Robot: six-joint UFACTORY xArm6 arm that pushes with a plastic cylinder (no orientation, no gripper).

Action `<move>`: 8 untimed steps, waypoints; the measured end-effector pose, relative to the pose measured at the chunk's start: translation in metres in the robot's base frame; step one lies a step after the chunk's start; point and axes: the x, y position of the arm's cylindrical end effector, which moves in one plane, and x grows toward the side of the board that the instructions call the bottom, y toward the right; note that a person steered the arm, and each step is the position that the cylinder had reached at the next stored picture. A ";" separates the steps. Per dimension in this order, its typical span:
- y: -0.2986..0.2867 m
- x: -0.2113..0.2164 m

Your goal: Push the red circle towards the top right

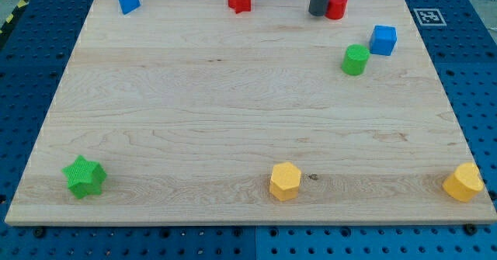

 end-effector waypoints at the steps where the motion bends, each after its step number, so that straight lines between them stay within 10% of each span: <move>1: 0.001 -0.006; 8: 0.050 0.006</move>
